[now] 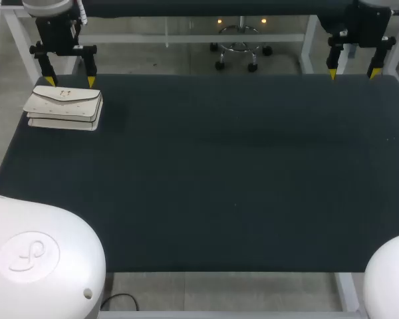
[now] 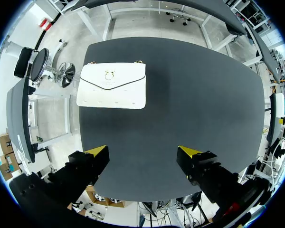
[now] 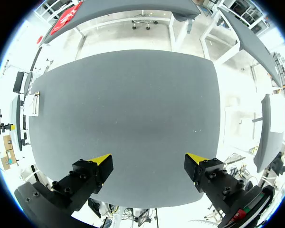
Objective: Pick up the bag, open it, inspect its contents, close it, and place it on the opposite side
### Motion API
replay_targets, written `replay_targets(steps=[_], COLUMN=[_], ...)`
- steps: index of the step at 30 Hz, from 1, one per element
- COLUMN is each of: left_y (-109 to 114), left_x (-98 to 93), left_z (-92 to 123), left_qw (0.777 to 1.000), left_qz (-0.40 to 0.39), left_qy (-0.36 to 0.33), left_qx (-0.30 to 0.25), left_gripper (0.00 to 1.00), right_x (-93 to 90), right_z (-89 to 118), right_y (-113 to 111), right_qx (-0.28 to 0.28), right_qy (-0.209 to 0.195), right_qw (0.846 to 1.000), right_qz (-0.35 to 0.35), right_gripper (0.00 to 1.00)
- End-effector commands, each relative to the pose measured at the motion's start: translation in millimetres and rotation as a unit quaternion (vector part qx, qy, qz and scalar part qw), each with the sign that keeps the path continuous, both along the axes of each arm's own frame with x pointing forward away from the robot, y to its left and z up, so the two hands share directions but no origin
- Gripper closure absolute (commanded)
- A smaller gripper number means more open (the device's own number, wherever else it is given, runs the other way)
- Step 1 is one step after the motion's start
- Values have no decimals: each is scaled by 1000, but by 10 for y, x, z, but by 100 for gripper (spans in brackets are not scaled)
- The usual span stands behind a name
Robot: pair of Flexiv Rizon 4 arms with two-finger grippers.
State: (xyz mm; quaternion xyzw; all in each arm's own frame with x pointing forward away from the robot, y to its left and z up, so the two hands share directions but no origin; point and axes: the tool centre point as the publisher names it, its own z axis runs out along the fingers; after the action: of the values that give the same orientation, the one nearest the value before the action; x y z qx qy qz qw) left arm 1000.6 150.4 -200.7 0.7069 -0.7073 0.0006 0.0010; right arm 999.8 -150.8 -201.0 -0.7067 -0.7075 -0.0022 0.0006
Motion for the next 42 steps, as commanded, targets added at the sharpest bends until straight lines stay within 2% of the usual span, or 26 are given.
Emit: replay_targets(steps=[1, 18, 24, 27, 33, 40, 42], left_y=[-4, -4, 118, 248, 536, 816, 865], left_x=[-1, -1, 2, -2, 39, 124, 132], left_z=[4, 4, 53, 57, 28, -47, -62], left_qw=[1000, 1000, 999, 998, 997, 995, 995], left_qz=[0, 0, -42, -52, -57, -46, -44], left_qy=[0, 0, -24, -32, -44, -55, -60], left_qx=[1, 1, 8, 6, -24, -64, -73], left_gripper=[0, 0, 0, 0, 0, 0, 0], right_x=[4, 2, -41, -115, -295, -505, -549], right_z=[7, 11, 20, 0, -129, -273, -316], right_y=[6, 24, 173, 278, 402, 499, 524], right_qx=[-1, 0, 14, 24, 32, 61, 63], right_qy=[1, -3, -48, -85, -152, -244, -257], right_qw=[1000, 1000, 991, 974, 927, 840, 826], right_qz=[0, 4, 127, 208, 342, 480, 499], right_gripper=[0, 0, 0, 0, 0, 0, 0])
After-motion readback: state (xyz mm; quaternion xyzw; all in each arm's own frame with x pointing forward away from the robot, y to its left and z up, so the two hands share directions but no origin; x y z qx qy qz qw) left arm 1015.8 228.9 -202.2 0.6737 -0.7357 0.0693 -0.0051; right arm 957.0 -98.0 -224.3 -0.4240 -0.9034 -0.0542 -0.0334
